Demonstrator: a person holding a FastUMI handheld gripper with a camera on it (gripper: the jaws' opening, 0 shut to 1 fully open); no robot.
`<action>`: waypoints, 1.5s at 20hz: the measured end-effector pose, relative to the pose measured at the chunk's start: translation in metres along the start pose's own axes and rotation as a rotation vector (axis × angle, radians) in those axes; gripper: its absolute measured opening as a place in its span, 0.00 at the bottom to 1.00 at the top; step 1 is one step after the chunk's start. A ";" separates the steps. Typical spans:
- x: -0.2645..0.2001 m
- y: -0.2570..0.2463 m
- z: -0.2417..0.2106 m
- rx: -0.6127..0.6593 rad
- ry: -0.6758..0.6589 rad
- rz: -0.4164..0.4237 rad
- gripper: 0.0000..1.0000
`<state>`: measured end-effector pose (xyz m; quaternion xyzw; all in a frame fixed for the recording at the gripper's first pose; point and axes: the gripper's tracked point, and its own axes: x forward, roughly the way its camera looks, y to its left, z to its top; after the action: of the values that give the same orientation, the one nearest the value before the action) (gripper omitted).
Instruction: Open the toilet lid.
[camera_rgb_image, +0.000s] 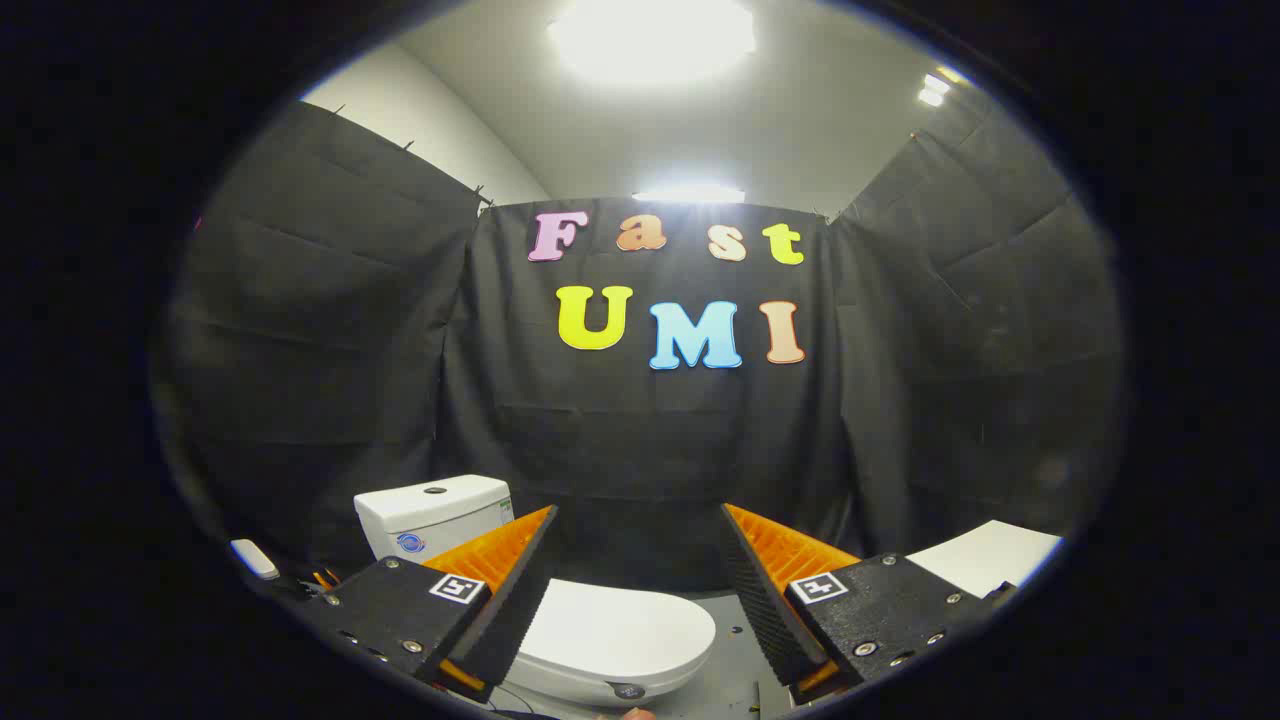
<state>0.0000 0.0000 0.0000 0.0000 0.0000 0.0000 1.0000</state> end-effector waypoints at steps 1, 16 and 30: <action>0.000 -0.003 0.000 -0.002 0.000 -0.006 0.95; -0.003 -0.042 0.001 0.051 -0.025 -0.082 0.95; -0.003 -0.056 -0.014 0.085 -0.040 -0.112 0.95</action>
<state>-0.0029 -0.0563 -0.0144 0.0424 -0.0202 -0.0561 0.9973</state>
